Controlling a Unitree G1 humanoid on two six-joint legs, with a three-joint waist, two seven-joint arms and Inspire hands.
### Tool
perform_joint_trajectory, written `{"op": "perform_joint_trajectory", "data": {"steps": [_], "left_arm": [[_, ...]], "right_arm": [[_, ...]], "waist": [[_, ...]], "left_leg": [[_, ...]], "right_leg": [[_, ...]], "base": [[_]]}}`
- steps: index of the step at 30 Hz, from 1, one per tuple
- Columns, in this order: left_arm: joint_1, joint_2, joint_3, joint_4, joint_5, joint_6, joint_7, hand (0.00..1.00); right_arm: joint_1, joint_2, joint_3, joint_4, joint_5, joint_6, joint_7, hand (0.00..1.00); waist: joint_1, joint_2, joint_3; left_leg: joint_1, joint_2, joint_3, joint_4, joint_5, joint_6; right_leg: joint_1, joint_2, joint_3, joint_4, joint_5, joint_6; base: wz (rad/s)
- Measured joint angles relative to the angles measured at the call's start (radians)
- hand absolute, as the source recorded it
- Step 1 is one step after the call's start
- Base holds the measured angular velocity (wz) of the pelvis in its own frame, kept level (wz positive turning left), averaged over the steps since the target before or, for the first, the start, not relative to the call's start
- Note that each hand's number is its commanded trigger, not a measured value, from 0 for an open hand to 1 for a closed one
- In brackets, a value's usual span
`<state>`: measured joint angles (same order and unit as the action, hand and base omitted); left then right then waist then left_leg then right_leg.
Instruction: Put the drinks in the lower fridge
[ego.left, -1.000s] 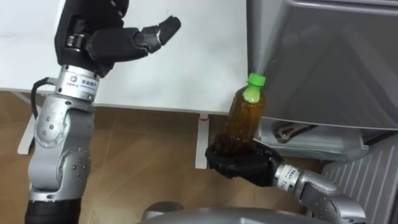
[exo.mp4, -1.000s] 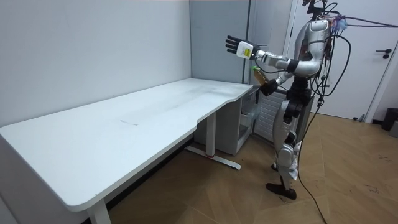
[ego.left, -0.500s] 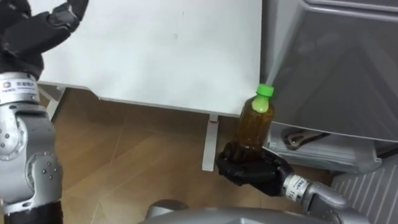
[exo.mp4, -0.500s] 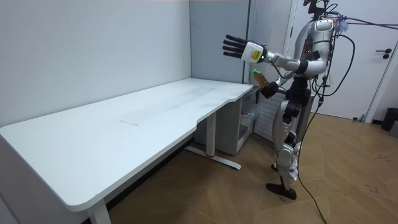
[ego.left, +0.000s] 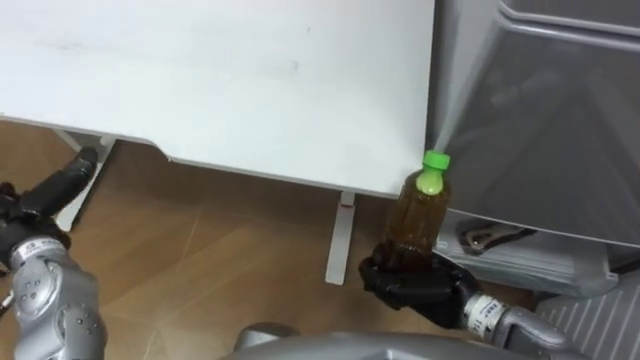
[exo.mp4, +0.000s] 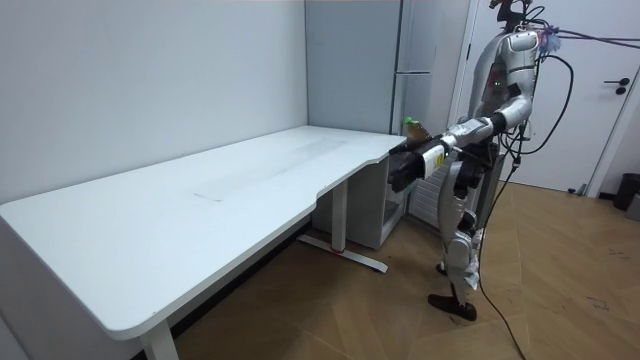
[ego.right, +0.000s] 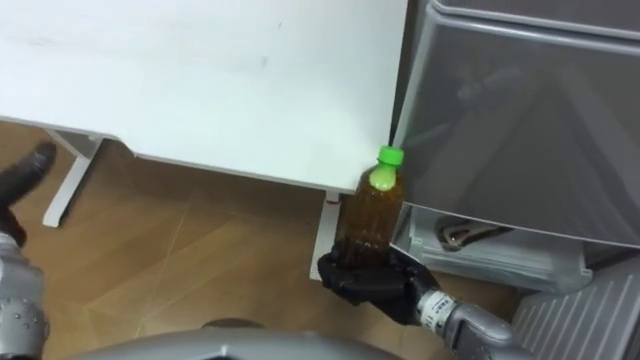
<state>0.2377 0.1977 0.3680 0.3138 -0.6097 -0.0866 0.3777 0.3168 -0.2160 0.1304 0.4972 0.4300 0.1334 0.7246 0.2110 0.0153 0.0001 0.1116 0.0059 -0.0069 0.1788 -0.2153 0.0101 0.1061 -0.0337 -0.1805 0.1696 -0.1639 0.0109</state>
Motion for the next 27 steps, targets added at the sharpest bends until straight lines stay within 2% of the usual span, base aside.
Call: {"op": "perform_joint_trajectory", "data": {"steps": [3,9,13,17,21,24,27], "left_arm": [[0.008,0.000,0.000,0.074,-0.023,0.000,0.026,0.00],[0.026,0.000,-0.010,0.218,-0.105,0.001,0.020,0.00],[0.058,-0.007,-0.014,0.300,-0.108,0.007,-0.005,0.00],[0.067,-0.009,-0.014,0.412,-0.147,0.014,-0.037,0.00],[0.080,-0.024,-0.014,0.499,-0.205,0.019,-0.076,0.00],[0.078,-0.024,-0.026,0.565,-0.173,0.022,-0.096,0.00],[0.063,-0.024,-0.046,0.664,-0.060,0.029,-0.107,0.00]], "right_arm": [[0.013,-0.003,-0.008,0.024,-0.001,-0.001,-0.031,1.00],[0.027,-0.001,-0.057,0.129,0.000,0.000,-0.063,1.00],[0.033,-0.001,-0.106,0.208,0.004,-0.001,-0.064,1.00],[0.019,0.001,-0.137,0.290,0.043,-0.002,-0.063,1.00],[0.001,0.003,-0.162,0.360,0.064,-0.003,-0.059,1.00],[-0.011,0.003,-0.163,0.409,0.085,-0.014,-0.059,1.00],[-0.015,0.003,-0.163,0.453,0.130,-0.041,-0.061,1.00]], "waist": [[-0.016,-0.001,0.0010],[-0.023,-0.003,0.0010],[-0.036,-0.005,0.0007],[-0.045,-0.012,0.0008],[-0.045,-0.015,-0.0003],[-0.046,-0.019,-0.0024],[-0.055,-0.018,-0.0029]], "left_leg": [[0.001,-0.001,-0.001,-0.004,0.000,0.000],[0.006,0.000,0.008,-0.015,0.000,0.000],[0.004,0.000,0.009,-0.015,0.000,0.000],[0.003,0.000,0.017,-0.015,0.000,0.000],[0.002,0.000,0.022,-0.014,0.000,0.000],[0.005,0.000,0.021,-0.015,0.000,0.000],[0.004,0.000,0.019,-0.016,0.000,0.000]], "right_leg": [[0.004,-0.001,0.000,-0.001,0.000,0.000],[0.002,0.001,0.013,-0.001,-0.001,0.001],[-0.001,0.001,0.013,-0.001,-0.001,0.001],[0.000,0.001,0.013,-0.003,-0.002,0.001],[-0.003,0.001,0.015,-0.006,-0.002,0.001],[-0.003,0.002,0.015,-0.015,-0.002,0.001],[-0.001,0.003,0.013,-0.018,-0.002,0.001]], "base": [[0.00],[-0.05],[0.00],[-0.01],[-0.03],[0.00],[0.00]]}}
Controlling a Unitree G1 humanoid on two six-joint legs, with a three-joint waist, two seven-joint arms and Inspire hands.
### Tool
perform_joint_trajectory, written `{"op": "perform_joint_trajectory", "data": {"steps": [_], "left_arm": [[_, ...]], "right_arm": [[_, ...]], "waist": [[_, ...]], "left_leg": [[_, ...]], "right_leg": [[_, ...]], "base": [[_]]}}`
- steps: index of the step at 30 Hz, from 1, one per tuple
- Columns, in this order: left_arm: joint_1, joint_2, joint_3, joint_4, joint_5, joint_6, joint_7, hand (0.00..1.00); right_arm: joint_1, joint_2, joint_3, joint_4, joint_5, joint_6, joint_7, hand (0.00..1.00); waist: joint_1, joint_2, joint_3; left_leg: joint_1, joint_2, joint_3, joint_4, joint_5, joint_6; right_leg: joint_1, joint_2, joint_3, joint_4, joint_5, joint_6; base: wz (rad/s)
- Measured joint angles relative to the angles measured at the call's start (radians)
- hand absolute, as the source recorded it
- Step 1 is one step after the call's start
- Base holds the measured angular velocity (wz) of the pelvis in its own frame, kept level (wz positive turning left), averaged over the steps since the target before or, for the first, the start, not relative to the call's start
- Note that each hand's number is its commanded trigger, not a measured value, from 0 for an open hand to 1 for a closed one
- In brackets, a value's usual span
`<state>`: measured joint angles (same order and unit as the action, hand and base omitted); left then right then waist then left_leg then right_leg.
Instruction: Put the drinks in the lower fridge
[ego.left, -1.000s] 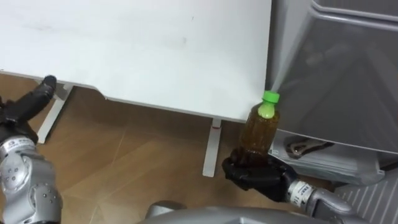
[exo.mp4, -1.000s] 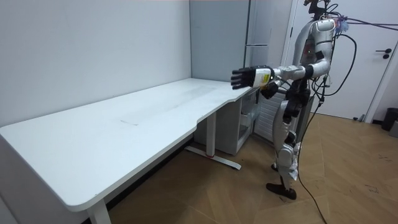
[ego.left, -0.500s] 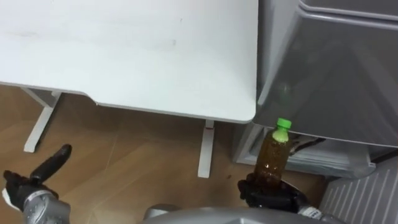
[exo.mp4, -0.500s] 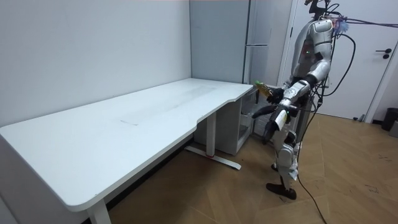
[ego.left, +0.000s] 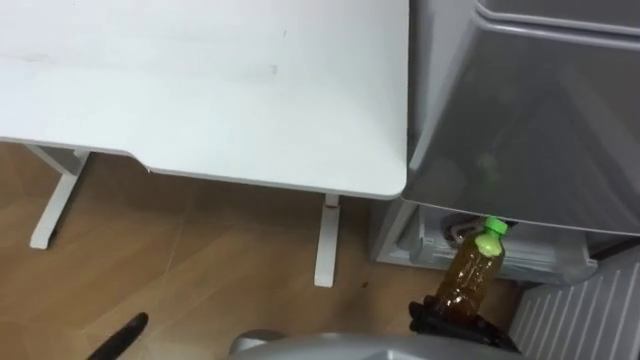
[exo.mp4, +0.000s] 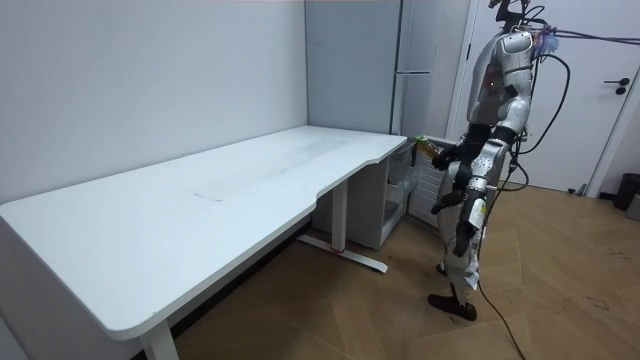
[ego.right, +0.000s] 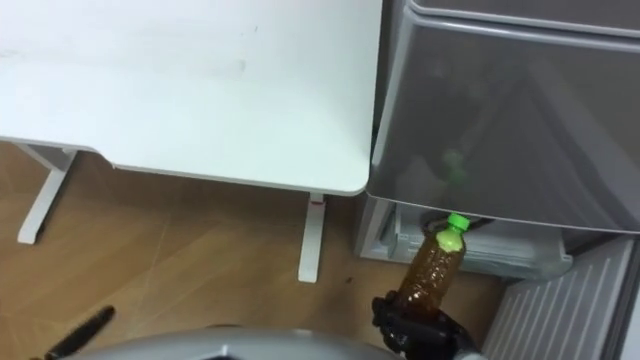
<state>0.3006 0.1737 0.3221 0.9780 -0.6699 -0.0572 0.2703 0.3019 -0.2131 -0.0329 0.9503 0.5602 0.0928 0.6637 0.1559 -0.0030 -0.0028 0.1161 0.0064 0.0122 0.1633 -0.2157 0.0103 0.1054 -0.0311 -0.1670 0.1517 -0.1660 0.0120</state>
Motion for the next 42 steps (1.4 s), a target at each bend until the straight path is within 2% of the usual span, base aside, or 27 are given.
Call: {"op": "perform_joint_trajectory", "data": {"steps": [5,9,14,17,20,26,29,35,42], "left_arm": [[0.001,-0.001,-0.073,0.047,0.124,0.019,-0.054,0.00],[-0.004,-0.001,-0.130,0.043,0.254,0.023,-0.086,0.00],[-0.018,-0.007,-0.204,0.045,0.359,0.028,-0.110,0.00],[-0.026,-0.010,-0.236,0.045,0.378,0.028,-0.118,0.00],[-0.039,-0.010,-0.282,0.046,0.405,0.028,-0.125,0.00],[-0.046,-0.013,-0.331,0.050,0.449,0.027,-0.128,0.00],[-0.039,-0.013,-0.345,0.050,0.450,0.028,-0.131,0.00],[-0.018,-0.009,-0.350,0.062,0.504,0.034,-0.148,0.00],[-0.025,-0.008,-0.357,0.074,0.530,0.062,-0.188,0.00]], "right_arm": [[-0.015,0.003,0.003,0.064,0.078,-0.012,-0.032,1.00],[-0.016,0.003,0.013,0.078,0.132,-0.015,-0.050,1.00],[-0.027,0.007,0.048,0.106,0.259,-0.028,-0.081,1.00],[-0.033,0.012,0.054,0.107,0.286,-0.027,-0.116,1.00],[-0.043,0.013,0.088,0.108,0.347,-0.029,-0.157,1.00],[-0.062,0.017,0.122,0.124,0.482,-0.030,-0.208,1.00],[-0.084,0.026,0.124,0.144,0.546,-0.030,-0.231,1.00],[-0.121,0.043,0.128,0.144,0.673,-0.026,-0.251,1.00],[-0.180,0.043,0.128,0.120,0.808,-0.028,-0.270,1.00]], "waist": [[-0.032,-0.005,0.0047],[-0.053,-0.002,0.0060],[-0.069,-0.001,0.0058],[-0.071,0.002,0.0057],[-0.072,0.007,0.0084],[-0.073,0.017,0.0142],[-0.075,0.019,0.0166],[-0.076,0.022,0.0154],[-0.071,0.025,0.0135]], "left_leg": [[0.000,0.000,-0.003,-0.004,0.000,0.000],[-0.001,0.001,0.001,-0.002,-0.001,-0.001],[-0.001,0.003,0.006,0.003,-0.001,-0.001],[-0.002,0.004,0.011,0.000,-0.001,-0.001],[-0.003,0.003,0.011,-0.001,-0.001,-0.001],[-0.003,0.003,0.010,-0.004,-0.002,-0.001],[-0.004,0.004,0.009,-0.010,-0.002,-0.002],[-0.008,0.002,0.009,-0.005,-0.002,-0.002],[-0.047,0.000,-0.001,0.016,-0.002,-0.001]], "right_leg": [[0.009,0.000,-0.003,0.000,0.000,0.000],[0.009,0.001,0.001,0.000,0.000,0.000],[0.004,0.004,0.008,0.000,0.000,0.000],[-0.002,0.005,0.013,0.000,0.000,0.000],[-0.001,0.005,0.015,0.000,0.000,-0.001],[-0.001,0.005,0.013,0.002,0.000,-0.001],[-0.001,0.005,0.011,0.002,0.000,-0.001],[-0.004,0.004,0.011,0.001,0.000,0.000],[-0.031,0.001,-0.002,0.003,0.000,0.000]], "base": [[0.02],[-0.01],[-0.04],[-0.06],[0.00],[0.00],[0.00],[0.00],[0.04]]}}
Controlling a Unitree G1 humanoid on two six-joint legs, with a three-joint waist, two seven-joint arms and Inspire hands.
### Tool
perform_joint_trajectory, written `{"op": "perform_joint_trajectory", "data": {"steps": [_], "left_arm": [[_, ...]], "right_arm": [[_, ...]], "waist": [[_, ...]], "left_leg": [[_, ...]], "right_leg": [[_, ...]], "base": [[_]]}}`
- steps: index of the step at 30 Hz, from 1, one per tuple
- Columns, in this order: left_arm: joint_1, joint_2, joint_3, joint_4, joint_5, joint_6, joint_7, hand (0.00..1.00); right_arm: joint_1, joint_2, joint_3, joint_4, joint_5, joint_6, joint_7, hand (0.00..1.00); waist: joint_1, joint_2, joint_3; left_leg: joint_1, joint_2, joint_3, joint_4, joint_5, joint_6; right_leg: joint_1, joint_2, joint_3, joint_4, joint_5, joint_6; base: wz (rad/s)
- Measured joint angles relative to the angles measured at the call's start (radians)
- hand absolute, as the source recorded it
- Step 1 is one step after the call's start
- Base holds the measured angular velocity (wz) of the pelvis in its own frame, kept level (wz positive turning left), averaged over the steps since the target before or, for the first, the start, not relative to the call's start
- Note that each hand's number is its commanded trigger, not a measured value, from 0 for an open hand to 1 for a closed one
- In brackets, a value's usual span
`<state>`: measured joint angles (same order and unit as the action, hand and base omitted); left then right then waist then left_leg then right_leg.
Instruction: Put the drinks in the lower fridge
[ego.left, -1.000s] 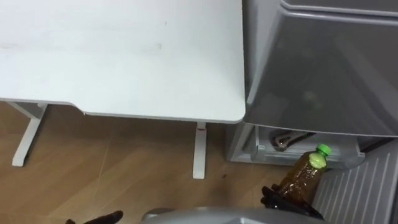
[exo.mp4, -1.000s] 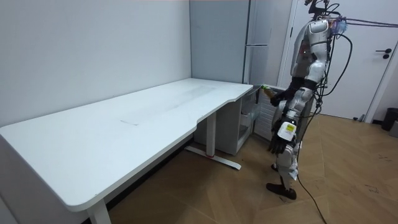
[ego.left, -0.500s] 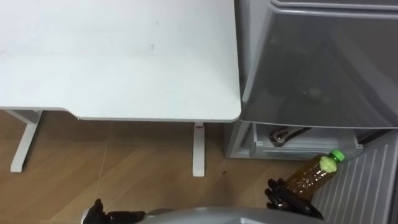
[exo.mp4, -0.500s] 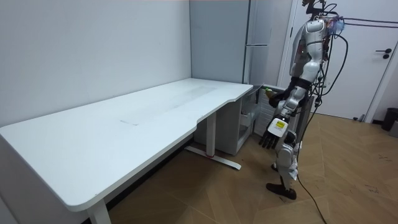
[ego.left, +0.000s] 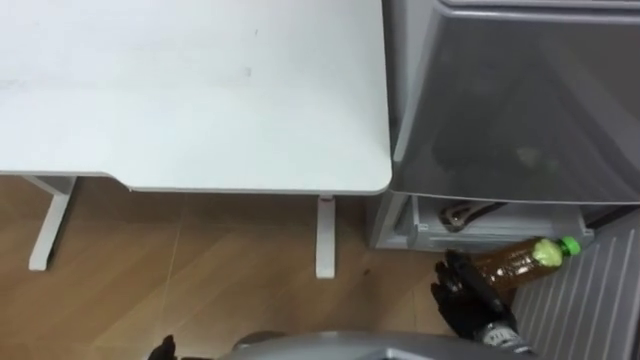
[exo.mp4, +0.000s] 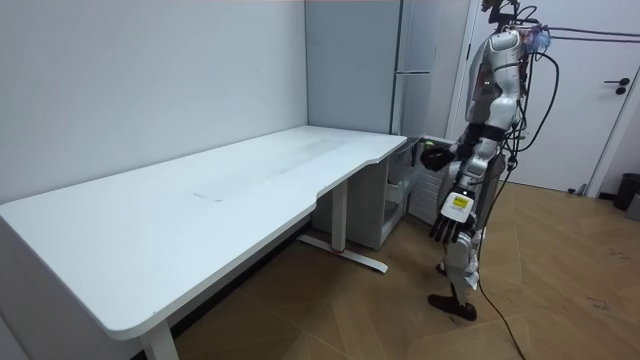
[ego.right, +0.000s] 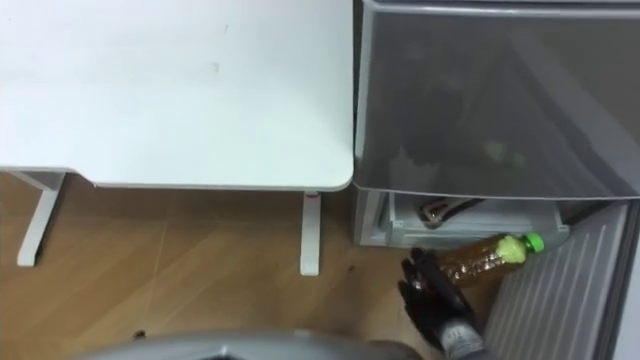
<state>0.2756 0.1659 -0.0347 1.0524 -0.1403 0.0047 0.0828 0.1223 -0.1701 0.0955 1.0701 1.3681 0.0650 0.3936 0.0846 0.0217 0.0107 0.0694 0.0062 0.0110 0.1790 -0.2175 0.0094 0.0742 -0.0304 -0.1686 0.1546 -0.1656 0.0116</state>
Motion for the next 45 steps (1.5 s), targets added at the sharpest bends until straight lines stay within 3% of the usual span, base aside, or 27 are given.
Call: {"op": "perform_joint_trajectory", "data": {"steps": [5,7,10,12,16,20,24,30,36,40,41,43,45], "left_arm": [[-0.060,0.001,-0.011,0.011,0.005,0.009,-0.010,0.00],[-0.091,0.001,-0.024,0.013,0.003,0.012,-0.013,0.00],[-0.156,0.001,-0.036,0.042,0.007,0.013,-0.027,0.00],[-0.221,0.001,-0.054,0.070,0.021,0.012,-0.043,0.00],[-0.267,0.006,-0.068,0.085,0.065,0.010,-0.063,0.00],[-0.310,0.013,-0.084,0.109,0.061,0.009,-0.085,0.00],[-0.366,0.019,-0.088,0.150,0.058,0.013,-0.095,0.00],[-0.416,0.019,-0.112,0.189,0.057,0.020,-0.102,0.00],[-0.418,0.023,-0.128,0.185,0.036,0.017,-0.113,0.00],[-0.417,0.033,-0.131,0.185,0.033,0.018,-0.112,0.00],[-0.416,0.036,-0.132,0.185,0.033,0.018,-0.113,0.00],[-0.416,0.039,-0.136,0.185,0.033,0.018,-0.113,0.00],[-0.419,0.043,-0.136,0.185,0.032,0.015,-0.113,0.00]], "right_arm": [[-0.105,0.001,-0.010,0.067,0.050,0.000,-0.001,1.00],[-0.140,0.000,-0.010,0.071,0.050,0.000,-0.002,1.00],[-0.237,-0.001,-0.012,0.151,0.050,0.003,0.000,1.00],[-0.321,-0.001,-0.032,0.222,0.050,0.009,0.003,1.00],[-0.373,-0.004,-0.041,0.261,0.042,0.025,0.003,1.00],[-0.446,-0.009,-0.059,0.305,0.052,0.026,-0.005,1.00],[-0.514,-0.028,-0.093,0.338,0.073,0.061,-0.015,1.00],[-0.587,-0.061,-0.100,0.338,0.081,0.080,-0.018,1.00],[-0.638,-0.111,-0.101,0.337,0.079,0.093,-0.049,1.00],[-0.669,-0.133,-0.119,0.335,0.081,0.099,-0.084,1.00],[-0.673,-0.138,-0.120,0.335,0.082,0.099,-0.093,0.74],[-0.679,-0.146,-0.120,0.335,0.082,0.099,-0.108,0.00],[-0.684,-0.158,-0.120,0.332,0.084,0.099,-0.129,0.00]], "waist": [[-0.004,0.009,-0.0026],[-0.005,0.013,-0.0002],[0.002,0.016,0.0054],[0.001,0.022,0.0181],[0.002,0.021,0.0214],[0.003,0.007,0.0308],[0.008,-0.008,0.0403],[0.008,-0.012,0.0437],[0.035,-0.021,0.0488],[0.033,-0.029,0.0541],[0.033,-0.032,0.0558],[0.031,-0.034,0.0570],[0.029,-0.036,0.0560]], "left_leg": [[-0.069,-0.003,-0.016,0.029,0.001,0.000],[-0.102,-0.002,-0.023,0.046,0.001,0.000],[-0.150,-0.003,-0.023,0.058,0.007,0.000],[-0.193,-0.006,-0.023,0.057,0.023,0.002],[-0.255,-0.011,-0.029,0.057,0.037,0.003],[-0.328,-0.019,-0.030,0.057,0.056,0.005],[-0.373,-0.026,-0.032,0.058,0.068,0.009],[-0.431,-0.035,-0.037,0.057,0.083,0.013],[-0.468,-0.037,-0.027,0.059,0.087,0.015],[-0.496,-0.039,-0.026,0.061,0.093,0.016],[-0.499,-0.039,-0.025,0.061,0.093,0.016],[-0.503,-0.039,-0.023,0.061,0.094,0.016],[-0.511,-0.039,-0.020,0.063,0.095,0.018]], "right_leg": [[-0.058,-0.004,-0.014,0.018,0.001,-0.002],[-0.085,-0.005,-0.024,0.021,0.006,-0.005],[-0.138,-0.008,-0.025,0.045,0.008,-0.008],[-0.184,-0.014,-0.029,0.053,0.016,-0.009],[-0.251,-0.021,-0.035,0.071,0.020,-0.010],[-0.340,-0.034,-0.036,0.105,0.021,-0.012],[-0.392,-0.042,-0.036,0.121,0.022,-0.011],[-0.454,-0.053,-0.041,0.137,0.026,-0.010],[-0.505,-0.057,-0.030,0.157,0.027,-0.009],[-0.540,-0.062,-0.029,0.174,0.027,-0.009],[-0.544,-0.062,-0.028,0.174,0.027,-0.009],[-0.549,-0.063,-0.026,0.175,0.027,-0.009],[-0.558,-0.066,-0.024,0.180,0.027,-0.009]], "base": [[0.10],[0.07],[0.02],[0.05],[0.05],[0.02],[0.02],[0.04],[-0.04],[-0.01],[0.00],[0.00],[-0.02]]}}
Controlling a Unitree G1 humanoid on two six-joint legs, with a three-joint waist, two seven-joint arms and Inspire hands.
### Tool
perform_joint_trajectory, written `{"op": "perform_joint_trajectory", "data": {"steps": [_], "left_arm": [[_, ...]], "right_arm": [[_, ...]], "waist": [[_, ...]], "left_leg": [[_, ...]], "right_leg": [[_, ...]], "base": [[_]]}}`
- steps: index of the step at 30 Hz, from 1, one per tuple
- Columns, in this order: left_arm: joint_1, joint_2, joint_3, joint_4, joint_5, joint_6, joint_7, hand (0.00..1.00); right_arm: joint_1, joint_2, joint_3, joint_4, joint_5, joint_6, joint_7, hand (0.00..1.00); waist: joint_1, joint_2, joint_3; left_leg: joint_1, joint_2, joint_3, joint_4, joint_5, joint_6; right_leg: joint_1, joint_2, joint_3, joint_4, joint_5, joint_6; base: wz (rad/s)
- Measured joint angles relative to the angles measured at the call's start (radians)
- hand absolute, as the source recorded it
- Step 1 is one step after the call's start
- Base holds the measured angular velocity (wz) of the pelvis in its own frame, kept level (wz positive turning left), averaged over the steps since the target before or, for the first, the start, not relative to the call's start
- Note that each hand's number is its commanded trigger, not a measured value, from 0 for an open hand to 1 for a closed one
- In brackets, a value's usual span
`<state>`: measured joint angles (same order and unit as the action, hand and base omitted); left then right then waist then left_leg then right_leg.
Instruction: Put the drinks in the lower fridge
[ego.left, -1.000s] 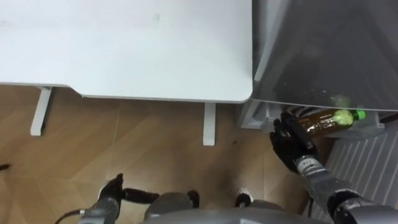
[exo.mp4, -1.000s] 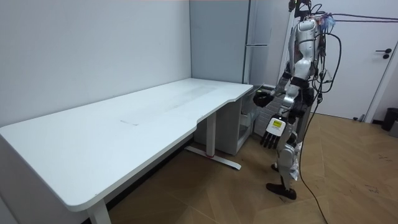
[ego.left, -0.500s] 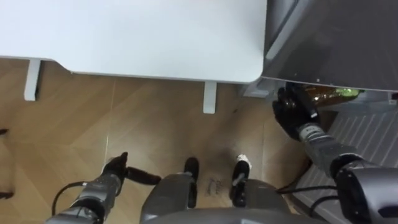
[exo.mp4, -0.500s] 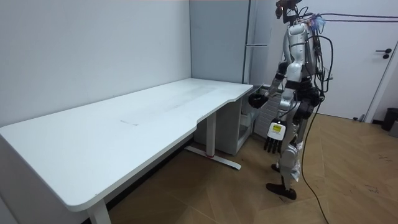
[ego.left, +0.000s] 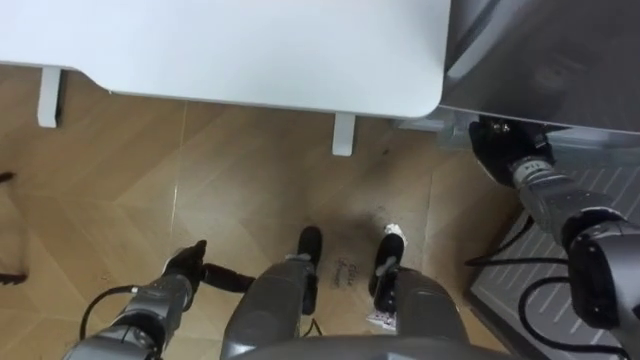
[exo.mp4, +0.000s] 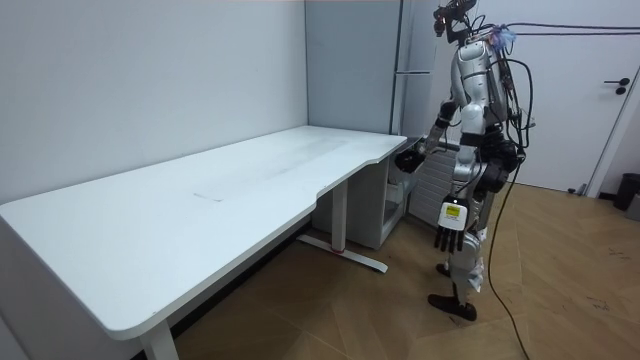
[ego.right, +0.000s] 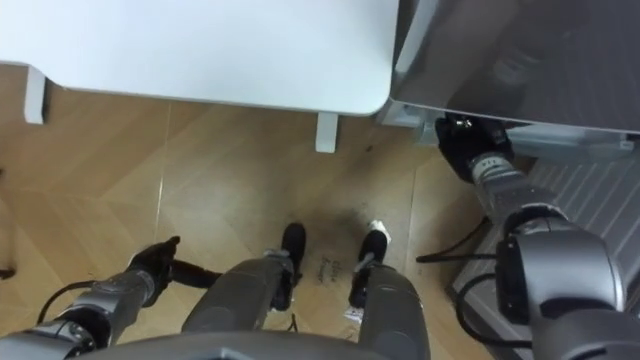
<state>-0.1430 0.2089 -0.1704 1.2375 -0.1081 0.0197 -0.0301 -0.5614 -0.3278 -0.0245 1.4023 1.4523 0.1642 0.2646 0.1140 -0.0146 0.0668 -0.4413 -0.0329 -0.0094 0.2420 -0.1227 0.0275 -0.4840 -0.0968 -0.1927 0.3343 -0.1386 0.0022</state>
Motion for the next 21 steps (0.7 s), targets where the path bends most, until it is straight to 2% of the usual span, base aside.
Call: {"op": "perform_joint_trajectory", "data": {"steps": [6,21], "left_arm": [[-0.008,0.003,-0.001,-0.011,0.000,-0.004,0.001,0.00],[-0.006,0.008,-0.041,-0.011,-0.039,-0.010,0.005,0.00]], "right_arm": [[-0.031,-0.023,0.001,-0.010,0.005,-0.001,-0.026,0.00],[-0.050,-0.026,0.002,-0.012,0.033,-0.002,-0.063,0.00]], "waist": [[0.001,-0.008,0.0005],[-0.003,-0.014,-0.0020]], "left_leg": [[-0.027,-0.003,0.017,0.016,0.002,0.003],[-0.036,-0.002,0.032,0.049,0.003,0.004]], "right_leg": [[-0.040,-0.009,0.014,0.031,0.000,0.000],[-0.054,-0.010,0.027,0.062,0.002,-0.004]], "base": [[-0.05],[-0.02]]}}
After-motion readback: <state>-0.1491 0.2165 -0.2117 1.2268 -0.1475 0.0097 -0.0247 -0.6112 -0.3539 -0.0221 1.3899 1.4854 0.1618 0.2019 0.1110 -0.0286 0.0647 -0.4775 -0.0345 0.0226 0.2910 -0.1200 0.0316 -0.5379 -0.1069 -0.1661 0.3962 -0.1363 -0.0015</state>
